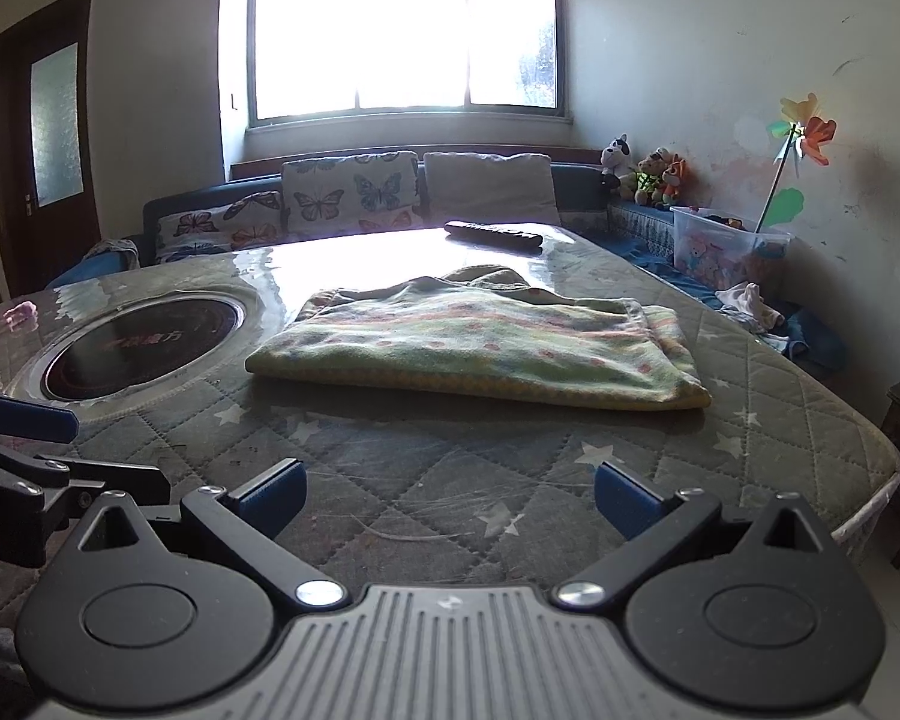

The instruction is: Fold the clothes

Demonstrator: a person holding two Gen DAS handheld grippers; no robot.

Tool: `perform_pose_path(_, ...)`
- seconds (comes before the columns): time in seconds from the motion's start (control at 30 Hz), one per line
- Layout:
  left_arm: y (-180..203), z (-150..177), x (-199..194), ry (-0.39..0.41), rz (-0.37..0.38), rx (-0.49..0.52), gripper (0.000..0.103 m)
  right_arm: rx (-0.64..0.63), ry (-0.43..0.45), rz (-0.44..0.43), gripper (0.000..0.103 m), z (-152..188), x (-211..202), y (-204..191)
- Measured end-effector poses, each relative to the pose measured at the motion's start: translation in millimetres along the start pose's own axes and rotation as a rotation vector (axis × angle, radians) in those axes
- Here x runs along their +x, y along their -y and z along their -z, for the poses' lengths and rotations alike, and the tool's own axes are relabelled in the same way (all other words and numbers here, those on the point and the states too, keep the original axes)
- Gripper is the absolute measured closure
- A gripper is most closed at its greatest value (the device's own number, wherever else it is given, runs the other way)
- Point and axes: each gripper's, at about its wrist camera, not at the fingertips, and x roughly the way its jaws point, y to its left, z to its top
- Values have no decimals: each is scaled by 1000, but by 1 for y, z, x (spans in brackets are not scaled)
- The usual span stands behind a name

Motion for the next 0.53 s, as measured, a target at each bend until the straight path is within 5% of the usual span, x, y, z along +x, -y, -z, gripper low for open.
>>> perform_pose_path(0.53, 3, 0, 6, -12, 5, 7, 0, -8, -10, -10, 0, -1, 5, -4)
